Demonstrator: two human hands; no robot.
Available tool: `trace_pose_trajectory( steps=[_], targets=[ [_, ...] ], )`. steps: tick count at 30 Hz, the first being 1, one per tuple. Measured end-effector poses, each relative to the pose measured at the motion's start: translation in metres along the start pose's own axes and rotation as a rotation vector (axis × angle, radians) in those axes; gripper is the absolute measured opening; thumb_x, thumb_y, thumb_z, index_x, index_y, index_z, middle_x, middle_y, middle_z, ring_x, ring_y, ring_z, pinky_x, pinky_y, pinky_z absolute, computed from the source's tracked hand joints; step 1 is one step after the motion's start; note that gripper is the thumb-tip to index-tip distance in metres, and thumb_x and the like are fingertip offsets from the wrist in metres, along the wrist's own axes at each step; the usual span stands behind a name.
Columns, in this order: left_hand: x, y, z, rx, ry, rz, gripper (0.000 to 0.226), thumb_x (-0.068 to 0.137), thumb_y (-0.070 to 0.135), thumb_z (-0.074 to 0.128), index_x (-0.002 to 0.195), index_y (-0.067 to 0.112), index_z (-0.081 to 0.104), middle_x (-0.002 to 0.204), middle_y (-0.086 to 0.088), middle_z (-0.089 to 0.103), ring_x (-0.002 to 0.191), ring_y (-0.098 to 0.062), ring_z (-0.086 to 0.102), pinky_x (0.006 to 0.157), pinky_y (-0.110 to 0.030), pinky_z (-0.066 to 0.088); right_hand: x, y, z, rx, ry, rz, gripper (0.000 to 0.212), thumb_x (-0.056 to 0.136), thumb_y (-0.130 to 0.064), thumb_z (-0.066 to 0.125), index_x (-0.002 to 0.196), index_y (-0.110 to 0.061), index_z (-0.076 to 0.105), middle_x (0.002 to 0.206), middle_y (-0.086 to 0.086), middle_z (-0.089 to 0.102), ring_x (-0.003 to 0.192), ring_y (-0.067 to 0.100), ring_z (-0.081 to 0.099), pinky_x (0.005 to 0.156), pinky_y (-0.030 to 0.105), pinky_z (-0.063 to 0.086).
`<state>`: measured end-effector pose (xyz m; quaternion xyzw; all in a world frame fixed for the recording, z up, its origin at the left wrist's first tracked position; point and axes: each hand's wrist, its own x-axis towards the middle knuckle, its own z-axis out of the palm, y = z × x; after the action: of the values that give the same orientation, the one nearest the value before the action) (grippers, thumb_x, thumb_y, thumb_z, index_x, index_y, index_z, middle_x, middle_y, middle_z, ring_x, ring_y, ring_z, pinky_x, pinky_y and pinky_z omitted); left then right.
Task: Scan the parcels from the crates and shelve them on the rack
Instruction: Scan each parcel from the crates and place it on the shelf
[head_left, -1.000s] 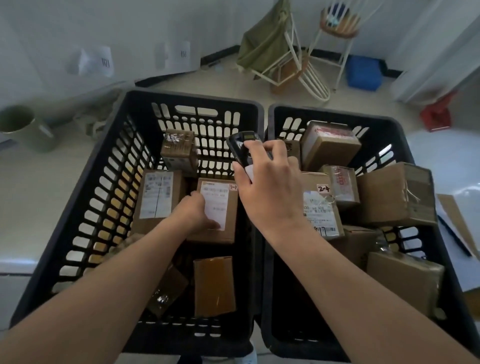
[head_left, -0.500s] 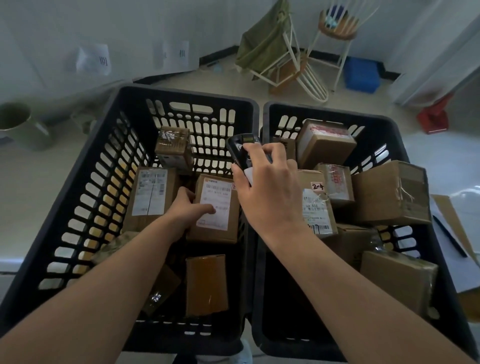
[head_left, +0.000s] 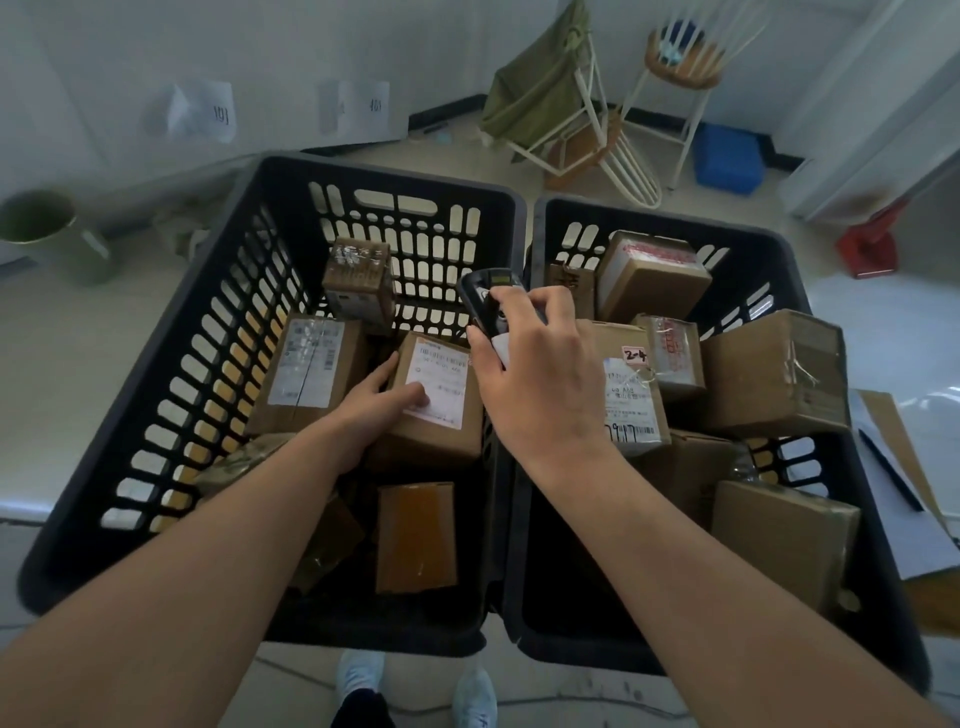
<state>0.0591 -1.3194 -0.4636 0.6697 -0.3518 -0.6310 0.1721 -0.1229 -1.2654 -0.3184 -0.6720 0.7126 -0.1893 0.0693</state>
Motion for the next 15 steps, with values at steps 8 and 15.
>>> trace_pose_trajectory(
  steps=[8, 15],
  targets=[
    [-0.040, 0.016, -0.010, 0.035, 0.101, 0.180, 0.099, 0.080, 0.036, 0.081, 0.150, 0.071, 0.021, 0.136, -0.002, 0.052, 0.105, -0.027, 0.066, 0.080, -0.041, 0.059, -0.012, -0.011, -0.018, 0.094, -0.106, 0.067, 0.051, 0.107, -0.054, 0.053, 0.151, -0.028, 0.048, 0.137, 0.008, 0.048, 0.115, 0.030, 0.057, 0.098, 0.048, 0.055],
    [-0.099, 0.039, -0.021, 0.081, 0.120, 0.393, 0.111, 0.088, 0.024, 0.083, 0.144, 0.080, 0.006, 0.155, -0.009, 0.044, 0.111, -0.026, 0.065, 0.082, -0.043, 0.061, -0.022, -0.023, -0.054, 0.333, -0.286, 0.213, 0.053, 0.109, -0.056, 0.042, 0.156, -0.030, 0.039, 0.134, 0.015, 0.059, 0.123, 0.038, 0.057, 0.105, 0.057, 0.050]
  ],
)
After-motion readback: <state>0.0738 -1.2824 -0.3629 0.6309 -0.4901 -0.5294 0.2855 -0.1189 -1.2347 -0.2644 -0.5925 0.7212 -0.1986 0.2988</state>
